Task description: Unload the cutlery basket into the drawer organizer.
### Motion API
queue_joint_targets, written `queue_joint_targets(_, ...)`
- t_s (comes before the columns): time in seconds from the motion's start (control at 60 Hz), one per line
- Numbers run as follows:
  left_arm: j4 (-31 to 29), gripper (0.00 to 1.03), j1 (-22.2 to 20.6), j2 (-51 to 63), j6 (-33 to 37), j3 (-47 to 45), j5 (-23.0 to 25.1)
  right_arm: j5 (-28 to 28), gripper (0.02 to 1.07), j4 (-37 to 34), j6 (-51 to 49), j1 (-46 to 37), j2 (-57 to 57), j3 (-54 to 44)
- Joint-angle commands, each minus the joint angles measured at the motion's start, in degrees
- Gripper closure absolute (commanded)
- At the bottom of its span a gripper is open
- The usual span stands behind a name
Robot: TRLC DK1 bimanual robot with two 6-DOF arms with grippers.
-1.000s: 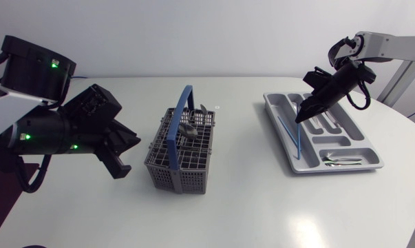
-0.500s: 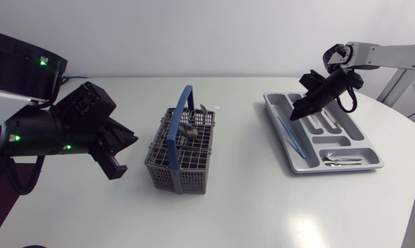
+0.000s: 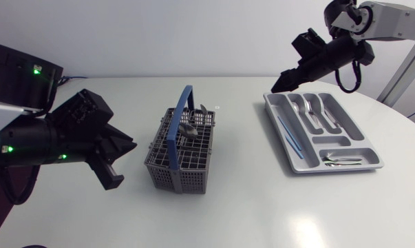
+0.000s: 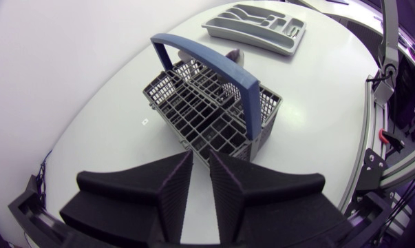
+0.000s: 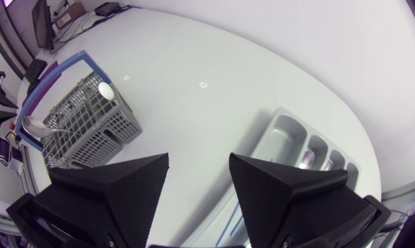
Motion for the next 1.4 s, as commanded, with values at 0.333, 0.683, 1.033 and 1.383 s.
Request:
queue_joint_targets(0.333,5.1,0.84,-3.8,3.2,0.8,-9.2,0.2,-0.2,0.53,9.6,8.8,12.3,7.2,-2.4)
queue_joint_targets(0.683,11.3,0.92,-5.2,10.4,2.9,-10.9,-0.6,-0.1,1.01,11.1,12.3,16.2,18.0,7.2)
queue_joint_targets(1.033,18.4,0.92,-3.6,19.1,3.8,-11.3,-2.2,-3.5,1.01,10.6,14.0,16.6,22.7,12.0)
queue_joint_targets(1.383,20.8,0.92,0.2,22.6,5.3,-9.6,-3.0,-8.2,1.01,9.3,12.1,18.1,19.0,5.7)
